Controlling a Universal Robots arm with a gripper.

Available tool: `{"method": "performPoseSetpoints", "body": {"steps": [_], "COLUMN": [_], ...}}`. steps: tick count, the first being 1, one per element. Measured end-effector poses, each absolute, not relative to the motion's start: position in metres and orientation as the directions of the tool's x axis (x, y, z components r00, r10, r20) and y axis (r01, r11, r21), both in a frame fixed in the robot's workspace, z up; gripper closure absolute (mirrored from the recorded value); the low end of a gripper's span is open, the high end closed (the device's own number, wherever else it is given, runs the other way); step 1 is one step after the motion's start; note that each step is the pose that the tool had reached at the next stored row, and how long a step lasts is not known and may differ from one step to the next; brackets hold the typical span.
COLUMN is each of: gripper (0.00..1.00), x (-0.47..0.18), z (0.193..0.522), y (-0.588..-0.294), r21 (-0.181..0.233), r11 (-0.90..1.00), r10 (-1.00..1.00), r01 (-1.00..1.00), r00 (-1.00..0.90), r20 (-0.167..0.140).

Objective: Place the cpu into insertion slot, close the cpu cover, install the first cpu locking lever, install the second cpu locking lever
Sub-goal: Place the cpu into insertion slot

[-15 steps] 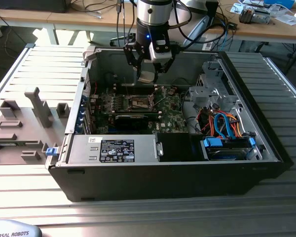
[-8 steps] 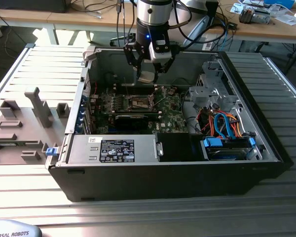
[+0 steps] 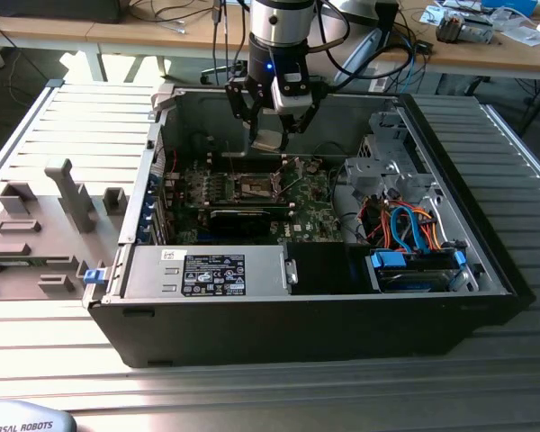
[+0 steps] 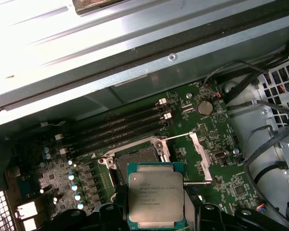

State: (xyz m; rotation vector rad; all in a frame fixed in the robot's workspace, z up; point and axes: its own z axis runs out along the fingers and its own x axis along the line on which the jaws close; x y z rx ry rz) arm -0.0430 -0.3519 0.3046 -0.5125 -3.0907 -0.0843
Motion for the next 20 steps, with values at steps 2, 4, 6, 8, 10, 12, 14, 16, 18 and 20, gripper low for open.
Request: {"method": "performPoseSetpoints", "body": {"steps": [2,4,6,8,10,12,14,16,18,20], "gripper": [0.46,0.46,0.46,0.46,0.46,0.46,0.46,0.46,0.46,0.46], "x": [-0.043,-0.043,-0.043,-0.043,-0.043,-0.043,-0.043,-0.043,-0.043,-0.043], "z": [0.3046,0.3046,0.3046,0.3046,0.3046,0.3046,0.3046,0.3046,0.3046,0.3046], "y": [-0.3519,-0.3519,-0.3519,-0.3519,-0.3519,-0.3519,-0.3519,-0.3519,-0.3519,-0.3519], "r21": [0.052,0.052,0.052,0.052,0.052,0.052,0.052,0.052,0.052,0.052], "r11": [0.945,0.944,0.943,0.942,0.942,0.941,0.94,0.94,0.939,0.938], "r10": [0.324,0.325,0.328,0.331,0.332,0.334,0.336,0.338,0.34,0.342], "r01": [0.324,0.326,0.328,0.331,0.333,0.334,0.336,0.338,0.341,0.342], "r00": [-0.946,-0.945,-0.945,-0.944,-0.943,-0.942,-0.942,-0.941,-0.94,-0.94], "r20": [0.016,0.016,0.016,0.016,0.016,0.016,0.016,0.016,0.016,0.016]}}
